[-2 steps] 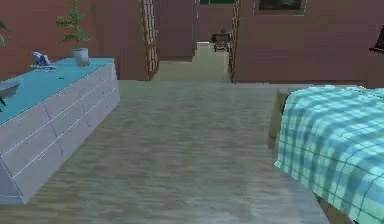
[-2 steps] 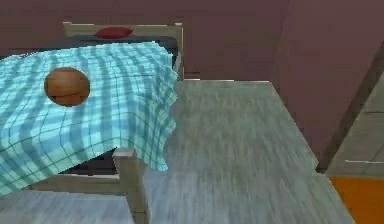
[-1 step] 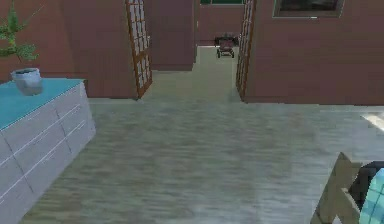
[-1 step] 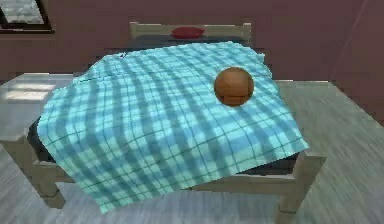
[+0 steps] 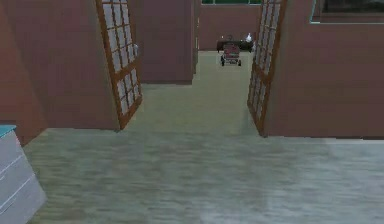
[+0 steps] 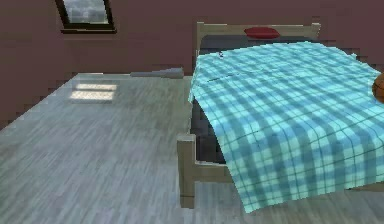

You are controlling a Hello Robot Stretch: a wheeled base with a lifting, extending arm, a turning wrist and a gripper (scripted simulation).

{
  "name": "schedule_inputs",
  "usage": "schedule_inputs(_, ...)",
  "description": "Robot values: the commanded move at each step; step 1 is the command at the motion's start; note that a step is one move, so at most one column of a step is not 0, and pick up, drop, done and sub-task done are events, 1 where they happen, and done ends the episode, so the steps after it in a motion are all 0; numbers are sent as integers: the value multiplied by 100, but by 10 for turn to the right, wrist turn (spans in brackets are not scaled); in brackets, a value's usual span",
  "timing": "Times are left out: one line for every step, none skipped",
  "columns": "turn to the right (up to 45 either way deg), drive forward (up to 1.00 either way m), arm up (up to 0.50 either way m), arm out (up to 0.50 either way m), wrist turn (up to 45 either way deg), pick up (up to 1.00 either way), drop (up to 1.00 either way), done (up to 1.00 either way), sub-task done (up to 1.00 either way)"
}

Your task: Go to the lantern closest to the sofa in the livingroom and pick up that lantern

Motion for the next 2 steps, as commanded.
schedule_inputs(30,0,0,0,0,0,0,0,0)
schedule_inputs(0,100,0,0,0,0,0,0,0)
